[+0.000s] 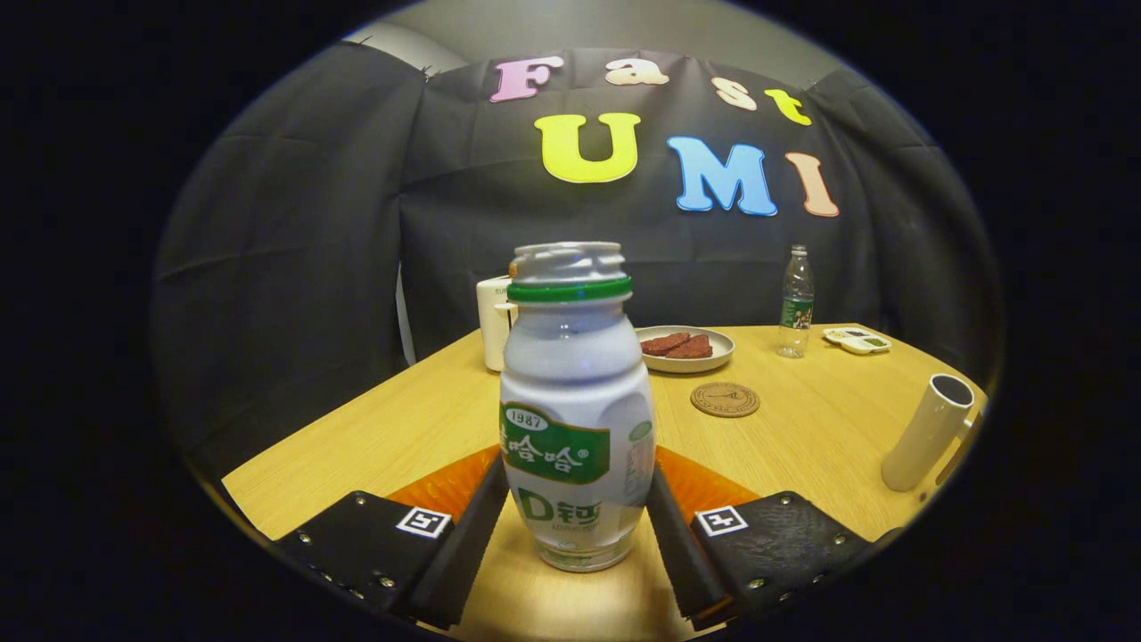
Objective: Take the bottle from table, then pour the juice into the cup, finally place the bottle on the coaster
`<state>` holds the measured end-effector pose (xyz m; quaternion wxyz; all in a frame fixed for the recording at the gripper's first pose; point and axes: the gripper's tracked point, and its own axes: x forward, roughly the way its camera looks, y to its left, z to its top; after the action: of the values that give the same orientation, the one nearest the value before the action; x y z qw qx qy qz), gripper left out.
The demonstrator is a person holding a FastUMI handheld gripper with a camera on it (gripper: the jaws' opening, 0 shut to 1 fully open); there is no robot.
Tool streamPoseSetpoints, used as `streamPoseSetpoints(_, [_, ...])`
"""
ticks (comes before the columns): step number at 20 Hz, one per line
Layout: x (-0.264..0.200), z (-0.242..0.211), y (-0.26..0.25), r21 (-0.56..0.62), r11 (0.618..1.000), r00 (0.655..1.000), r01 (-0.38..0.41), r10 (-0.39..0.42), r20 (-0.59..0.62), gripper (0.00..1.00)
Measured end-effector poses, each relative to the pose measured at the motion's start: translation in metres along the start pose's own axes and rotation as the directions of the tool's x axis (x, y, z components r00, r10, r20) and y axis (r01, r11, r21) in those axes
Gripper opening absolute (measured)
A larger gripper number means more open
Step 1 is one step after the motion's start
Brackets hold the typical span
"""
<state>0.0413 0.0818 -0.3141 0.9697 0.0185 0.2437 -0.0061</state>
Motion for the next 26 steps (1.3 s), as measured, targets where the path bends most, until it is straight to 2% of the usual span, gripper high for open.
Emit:
streamPoseSetpoints(2, [0.0,0.001,0.0,-0.01,1.0,1.0,-0.005,0.005,0.003,0.84])
streamPoseSetpoints(3, [-0.002,0.001,-0.001,-0.006,1.0,1.0,-0.01,0.011,0.002,0.74])
streamPoseSetpoints(7, [0.0,0.003,-0.005,0.024,1.0,1.0,-0.001,0.002,-0.022,0.74])
streamPoseSetpoints(11, [-0.001,0.003,-0.001,-0.014,1.0,1.0,-0.007,0.007,-0.024,0.69])
streamPoseSetpoints(14, [0.001,0.001,-0.006,-0.005,1.0,0.999,0.005,-0.005,-0.053,0.69])
streamPoseSetpoints(15, [0.0,0.001,-0.004,0.013,1.0,0.997,-0.016,0.017,-0.075,0.69])
streamPoseSetpoints(18, [-0.006,0.008,-0.011,0.067,0.998,0.996,-0.005,0.012,-0.094,0.69])
streamPoseSetpoints(26, [-0.021,0.041,-0.05,0.209,0.978,0.999,0.022,-0.014,-0.039,0.69])
